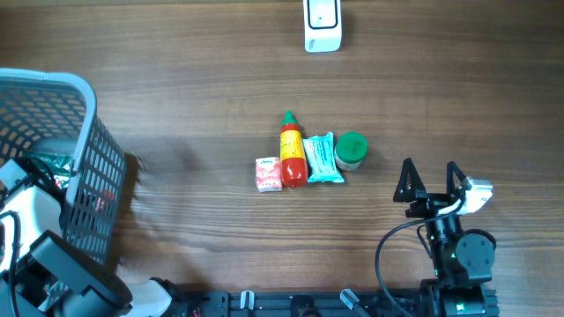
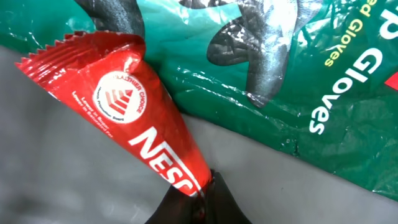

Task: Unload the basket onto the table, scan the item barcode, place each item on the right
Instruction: 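Grasp the red snack stick in the basket with left gripper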

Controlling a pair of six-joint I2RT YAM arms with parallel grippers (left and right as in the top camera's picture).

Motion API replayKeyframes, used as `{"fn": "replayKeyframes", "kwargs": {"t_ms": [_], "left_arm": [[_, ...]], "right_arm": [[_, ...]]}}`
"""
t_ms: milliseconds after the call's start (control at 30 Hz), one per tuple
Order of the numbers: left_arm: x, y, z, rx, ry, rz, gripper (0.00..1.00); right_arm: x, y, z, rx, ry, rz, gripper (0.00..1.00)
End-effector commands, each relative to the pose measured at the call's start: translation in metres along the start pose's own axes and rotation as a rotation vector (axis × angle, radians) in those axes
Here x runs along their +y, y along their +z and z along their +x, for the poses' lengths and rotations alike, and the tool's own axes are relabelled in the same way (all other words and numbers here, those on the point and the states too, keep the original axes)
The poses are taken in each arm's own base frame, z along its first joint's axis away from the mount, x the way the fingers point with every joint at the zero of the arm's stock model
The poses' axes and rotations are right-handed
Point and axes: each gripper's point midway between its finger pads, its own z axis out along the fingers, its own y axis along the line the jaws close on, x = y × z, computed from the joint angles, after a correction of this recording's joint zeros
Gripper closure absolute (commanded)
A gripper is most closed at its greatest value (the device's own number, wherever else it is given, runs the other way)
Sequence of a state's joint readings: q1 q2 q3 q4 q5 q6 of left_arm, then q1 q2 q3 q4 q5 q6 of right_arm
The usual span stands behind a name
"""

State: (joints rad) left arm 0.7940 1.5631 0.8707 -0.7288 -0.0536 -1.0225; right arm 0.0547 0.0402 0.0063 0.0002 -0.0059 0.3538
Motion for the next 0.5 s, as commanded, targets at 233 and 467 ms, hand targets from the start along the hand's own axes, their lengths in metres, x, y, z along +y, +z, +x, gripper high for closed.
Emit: {"fn": "replayKeyframes", "kwargs": {"t_ms": [233,467], "left_arm": [[-0.09,-0.211,0.008,-0.015,0.149,0.709,0.96],[-0.061,-0.368,0.097,-0.042,0.524,1.258,0.96]], "right_arm": [[0.0,0.0,-0.002,-0.011,-0.011,0.002,0.0],[0.0,0.0,-0.002,-0.011,-0.011,0.002,0.01]]}}
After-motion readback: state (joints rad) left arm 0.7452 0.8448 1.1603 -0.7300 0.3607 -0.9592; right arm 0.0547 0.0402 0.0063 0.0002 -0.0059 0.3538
